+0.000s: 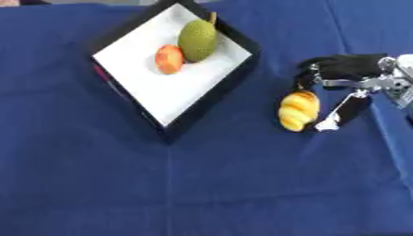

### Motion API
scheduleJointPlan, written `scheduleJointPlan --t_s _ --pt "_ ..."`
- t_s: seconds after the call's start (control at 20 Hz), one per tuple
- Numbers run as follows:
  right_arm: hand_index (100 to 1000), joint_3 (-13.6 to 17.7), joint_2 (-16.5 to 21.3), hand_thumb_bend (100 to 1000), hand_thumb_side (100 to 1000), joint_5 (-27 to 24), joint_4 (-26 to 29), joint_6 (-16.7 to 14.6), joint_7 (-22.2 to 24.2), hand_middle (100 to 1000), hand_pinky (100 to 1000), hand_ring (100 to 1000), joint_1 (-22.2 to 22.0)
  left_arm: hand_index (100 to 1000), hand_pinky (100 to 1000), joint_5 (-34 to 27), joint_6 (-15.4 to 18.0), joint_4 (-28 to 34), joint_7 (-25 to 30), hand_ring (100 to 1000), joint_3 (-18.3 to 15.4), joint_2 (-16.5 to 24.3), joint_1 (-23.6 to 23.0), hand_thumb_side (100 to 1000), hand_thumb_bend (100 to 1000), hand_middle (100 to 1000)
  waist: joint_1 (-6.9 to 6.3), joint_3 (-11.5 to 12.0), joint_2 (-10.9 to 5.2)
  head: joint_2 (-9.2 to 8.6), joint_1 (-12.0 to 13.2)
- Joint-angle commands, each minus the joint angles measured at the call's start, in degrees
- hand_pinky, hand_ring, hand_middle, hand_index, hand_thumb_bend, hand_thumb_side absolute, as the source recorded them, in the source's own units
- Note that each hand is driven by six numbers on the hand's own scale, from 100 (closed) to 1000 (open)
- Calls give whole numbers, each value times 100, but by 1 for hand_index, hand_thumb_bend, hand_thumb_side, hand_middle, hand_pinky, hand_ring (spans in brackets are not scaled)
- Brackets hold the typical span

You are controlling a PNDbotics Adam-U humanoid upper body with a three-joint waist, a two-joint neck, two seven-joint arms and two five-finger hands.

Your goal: Pick up objects on the table and place them in the box.

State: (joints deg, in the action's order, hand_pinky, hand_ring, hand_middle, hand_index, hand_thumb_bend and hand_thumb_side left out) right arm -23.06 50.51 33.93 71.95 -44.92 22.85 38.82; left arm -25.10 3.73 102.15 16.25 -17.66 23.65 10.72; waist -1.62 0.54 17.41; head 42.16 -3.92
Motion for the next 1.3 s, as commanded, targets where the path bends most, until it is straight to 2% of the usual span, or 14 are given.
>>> scheduleJointPlan --t_s 0.05,0.2,0.25,0.3,0.5,0.75,1.0,1.2,1.3 --pt "686 25 274 391 541 -94 111 -705 640 540 960 731 50 776 703 33 4 61 28 719 -74 107 16 668 100 695 -1 -1 -63 -17 13" --pt "643 58 317 352 540 -237 188 -705 582 502 947 703 63 774 704 37 0 59 31 719 -80 117 10 666 100 701 10 -5 -89 -38 9" --pt "627 82 319 293 567 -295 195 -705 531 491 938 684 73 772 704 32 1 59 31 719 -81 118 8 664 100 700 13 -6 -99 -43 6" --pt "622 101 324 298 526 -351 202 -705 479 486 936 675 78 770 704 28 0 60 34 718 -81 118 5 665 100 699 14 -6 -106 -47 4" --pt "578 193 367 174 476 -641 302 -705 291 448 900 612 90 768 704 18 -3 62 43 718 -91 118 -11 664 100 699 23 -9 -129 -54 13" --pt "552 287 460 104 417 -1049 566 -700 194 419 879 575 146 767 705 12 -3 59 50 718 -97 125 -19 663 100 697 25 -4 -134 -28 15" --pt "553 501 500 100 364 -1712 959 -622 259 417 871 573 345 767 705 -2 6 55 61 718 -102 129 -26 662 100 697 20 -13 -144 -12 21" --pt "557 608 366 100 348 -2410 1245 -460 457 421 849 578 833 767 706 -19 9 54 71 718 -94 128 -34 661 100 697 12 -4 -184 -22 20" --pt "558 608 165 108 339 -2678 1277 -341 592 422 841 579 1144 767 706 -22 7 48 79 718 -90 128 -48 660 100 697 13 1 -208 -23 8"
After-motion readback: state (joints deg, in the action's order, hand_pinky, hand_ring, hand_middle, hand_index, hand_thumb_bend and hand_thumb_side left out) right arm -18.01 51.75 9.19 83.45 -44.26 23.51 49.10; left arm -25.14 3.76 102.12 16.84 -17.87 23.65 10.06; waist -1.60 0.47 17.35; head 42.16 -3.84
